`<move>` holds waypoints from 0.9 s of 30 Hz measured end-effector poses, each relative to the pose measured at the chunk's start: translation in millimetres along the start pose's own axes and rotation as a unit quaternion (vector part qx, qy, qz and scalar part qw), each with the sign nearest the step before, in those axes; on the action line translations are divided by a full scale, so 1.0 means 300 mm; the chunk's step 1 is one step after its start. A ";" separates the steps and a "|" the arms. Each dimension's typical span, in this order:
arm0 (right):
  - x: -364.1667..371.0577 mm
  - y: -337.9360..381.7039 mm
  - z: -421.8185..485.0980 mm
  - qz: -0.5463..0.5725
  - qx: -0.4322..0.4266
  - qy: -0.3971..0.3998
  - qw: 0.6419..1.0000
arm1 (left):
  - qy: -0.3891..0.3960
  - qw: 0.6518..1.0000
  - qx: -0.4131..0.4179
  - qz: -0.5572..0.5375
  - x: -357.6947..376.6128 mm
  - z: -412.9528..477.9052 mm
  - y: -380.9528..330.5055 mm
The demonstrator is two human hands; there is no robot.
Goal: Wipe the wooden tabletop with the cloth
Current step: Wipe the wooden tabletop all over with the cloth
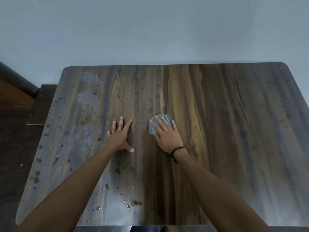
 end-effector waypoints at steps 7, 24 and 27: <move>0.031 0.090 0.015 -0.014 -0.108 0.046 0.993 | -0.026 1.000 -0.009 0.013 -0.067 0.028 -0.044; -0.063 -0.136 0.257 0.008 0.044 0.004 0.999 | 0.005 1.000 0.008 0.018 -0.225 0.221 -0.098; -0.019 -0.039 0.199 -0.021 -0.105 0.048 0.993 | -0.010 1.000 0.011 0.019 -0.267 0.245 -0.111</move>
Point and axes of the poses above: each hand's wrist, its own z-axis towards the middle knuckle, its own x-axis out of the palm, y = z × x, the point moved 10 cm from there along z, towards the middle knuckle, and after that the axes turned 15 degrees about -x, right-handed, at the moved point
